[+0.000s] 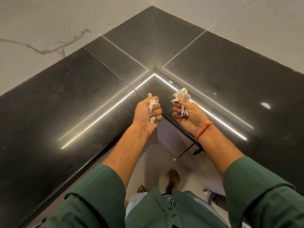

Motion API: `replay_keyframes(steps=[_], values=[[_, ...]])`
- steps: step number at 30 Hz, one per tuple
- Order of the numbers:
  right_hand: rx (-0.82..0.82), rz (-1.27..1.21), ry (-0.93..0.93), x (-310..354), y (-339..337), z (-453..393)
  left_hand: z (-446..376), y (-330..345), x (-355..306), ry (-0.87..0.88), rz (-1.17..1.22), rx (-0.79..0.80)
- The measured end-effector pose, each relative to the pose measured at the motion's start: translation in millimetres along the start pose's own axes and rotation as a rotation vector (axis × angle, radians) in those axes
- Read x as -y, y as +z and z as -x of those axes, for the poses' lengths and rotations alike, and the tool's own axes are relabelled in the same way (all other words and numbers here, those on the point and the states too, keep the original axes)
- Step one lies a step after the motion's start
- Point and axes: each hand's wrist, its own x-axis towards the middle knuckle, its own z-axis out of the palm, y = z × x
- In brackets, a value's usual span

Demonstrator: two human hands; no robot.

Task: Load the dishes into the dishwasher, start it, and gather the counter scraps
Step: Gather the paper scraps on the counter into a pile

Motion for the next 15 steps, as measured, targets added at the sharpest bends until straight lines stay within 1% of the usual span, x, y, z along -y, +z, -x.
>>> replay_keyframes(steps=[6,11,15], values=[[0.009,0.006,-0.001,-58.4,19.8,39.5,55.8,-44.9,11.2,-0.028,0.042,0.016],[-0.021,0.018,0.029,-137.6,45.1,86.1,118.2,-107.5,18.3,-0.028,0.016,0.002],[-0.053,0.067,0.055,-195.9,62.9,126.5,166.6,-154.9,28.6,-0.046,0.037,-0.048]])
